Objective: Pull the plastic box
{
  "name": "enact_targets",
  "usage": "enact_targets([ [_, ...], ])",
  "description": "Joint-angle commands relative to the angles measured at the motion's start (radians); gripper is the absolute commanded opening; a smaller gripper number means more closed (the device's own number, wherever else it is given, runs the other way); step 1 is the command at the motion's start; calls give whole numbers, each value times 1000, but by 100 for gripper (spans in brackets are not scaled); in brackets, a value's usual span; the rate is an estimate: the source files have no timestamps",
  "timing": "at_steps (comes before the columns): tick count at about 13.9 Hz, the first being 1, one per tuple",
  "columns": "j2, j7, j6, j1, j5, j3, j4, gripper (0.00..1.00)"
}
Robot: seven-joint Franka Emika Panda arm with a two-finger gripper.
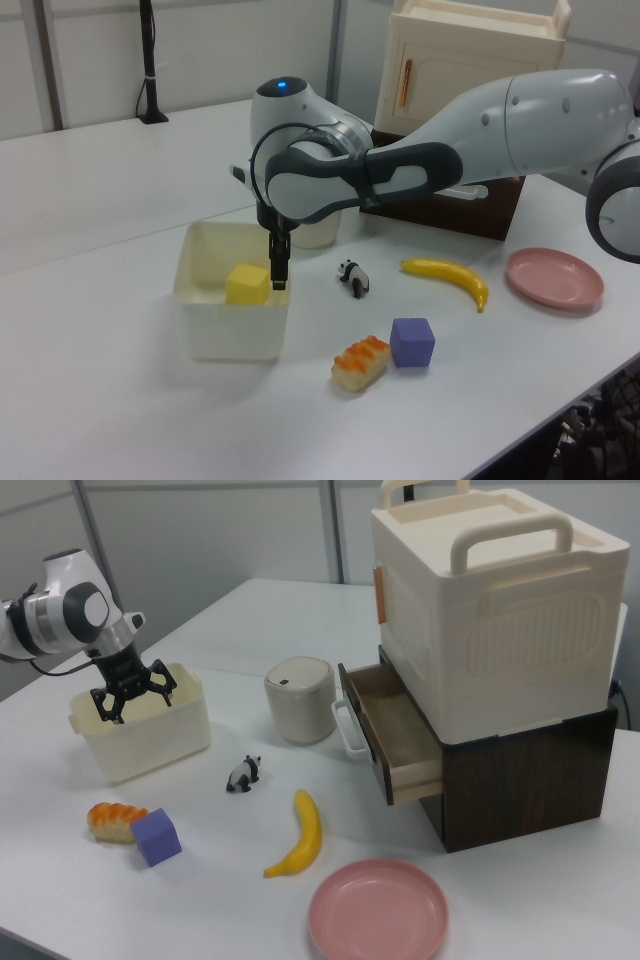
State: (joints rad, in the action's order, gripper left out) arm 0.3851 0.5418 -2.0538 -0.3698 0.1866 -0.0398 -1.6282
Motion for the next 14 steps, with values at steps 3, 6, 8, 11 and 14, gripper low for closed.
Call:
enact_targets([
  [3,-63,20,-5,2,33,1,-70,100],
  [6,-92,43,-5,12,51,4,-134,100],
  [8,-120,61,-3,20,56,6,-185,100],
  [11,-158,101,6,38,57,14,-235,100],
  [14,-201,116,6,51,57,24,-286,100],
])
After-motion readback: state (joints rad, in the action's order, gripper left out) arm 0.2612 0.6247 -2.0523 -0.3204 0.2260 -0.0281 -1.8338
